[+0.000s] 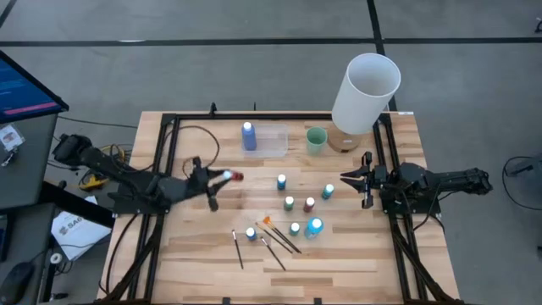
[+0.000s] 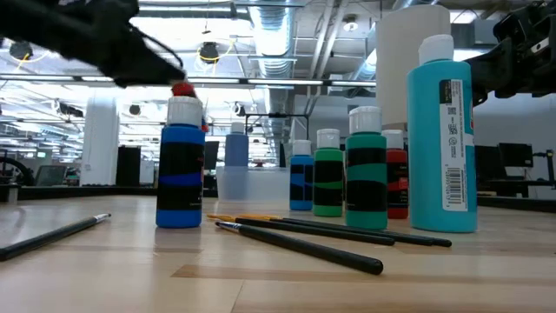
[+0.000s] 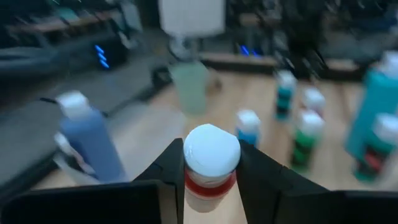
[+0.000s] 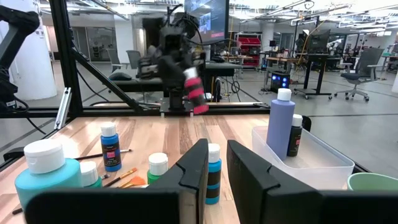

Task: Pick & Place Paint Supplies
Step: Put the small left red paint bottle into the transparent bin

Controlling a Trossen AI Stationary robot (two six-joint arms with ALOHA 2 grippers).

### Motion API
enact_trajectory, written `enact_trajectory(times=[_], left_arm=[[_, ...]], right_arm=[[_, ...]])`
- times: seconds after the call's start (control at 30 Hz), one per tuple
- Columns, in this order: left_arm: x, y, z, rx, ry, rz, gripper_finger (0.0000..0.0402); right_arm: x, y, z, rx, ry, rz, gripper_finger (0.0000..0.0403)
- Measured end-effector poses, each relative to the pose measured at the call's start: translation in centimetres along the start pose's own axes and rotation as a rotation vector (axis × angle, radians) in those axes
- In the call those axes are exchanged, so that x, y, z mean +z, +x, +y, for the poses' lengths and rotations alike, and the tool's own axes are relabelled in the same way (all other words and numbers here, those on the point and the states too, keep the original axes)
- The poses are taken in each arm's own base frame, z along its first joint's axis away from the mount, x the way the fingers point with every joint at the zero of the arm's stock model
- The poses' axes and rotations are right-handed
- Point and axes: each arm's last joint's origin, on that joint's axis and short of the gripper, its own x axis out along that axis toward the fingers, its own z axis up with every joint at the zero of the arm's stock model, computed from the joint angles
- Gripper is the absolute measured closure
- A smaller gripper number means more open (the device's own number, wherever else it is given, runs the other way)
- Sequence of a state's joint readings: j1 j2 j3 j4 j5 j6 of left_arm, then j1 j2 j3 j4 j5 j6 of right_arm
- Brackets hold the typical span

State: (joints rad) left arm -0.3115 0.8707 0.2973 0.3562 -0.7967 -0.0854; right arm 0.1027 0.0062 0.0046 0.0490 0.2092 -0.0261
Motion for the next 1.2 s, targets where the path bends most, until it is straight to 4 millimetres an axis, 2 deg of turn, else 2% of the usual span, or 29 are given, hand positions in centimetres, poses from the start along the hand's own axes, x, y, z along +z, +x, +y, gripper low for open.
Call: enact_trajectory(times=[0.23, 0.43, 0.8, 1.2], left_arm=[[1.1, 1.8, 2.7, 0.178, -0.017, -0.066, 0.0314], [0.9, 3.2, 4.0, 0.201, -0.066, -0.065, 0.0314], [-0.5, 5.7, 3.7, 0.29, -0.101, -0.063, 0.0314], [-1.6, 6.9, 3.2, 0.341, -0.167, -0.074, 0.0314]], right_arm=[[0.0, 0.0, 0.0, 0.0, 0.0, 0.0, 0.0349], [0.0, 0.0, 0.0, -0.001, 0.0, 0.0, 0.0349], [0.0, 0.0, 0.0, 0.0, 0.0, 0.0, 0.0349], [0.0, 0.0, 0.0, 0.0, 0.0, 0.0, 0.0349]])
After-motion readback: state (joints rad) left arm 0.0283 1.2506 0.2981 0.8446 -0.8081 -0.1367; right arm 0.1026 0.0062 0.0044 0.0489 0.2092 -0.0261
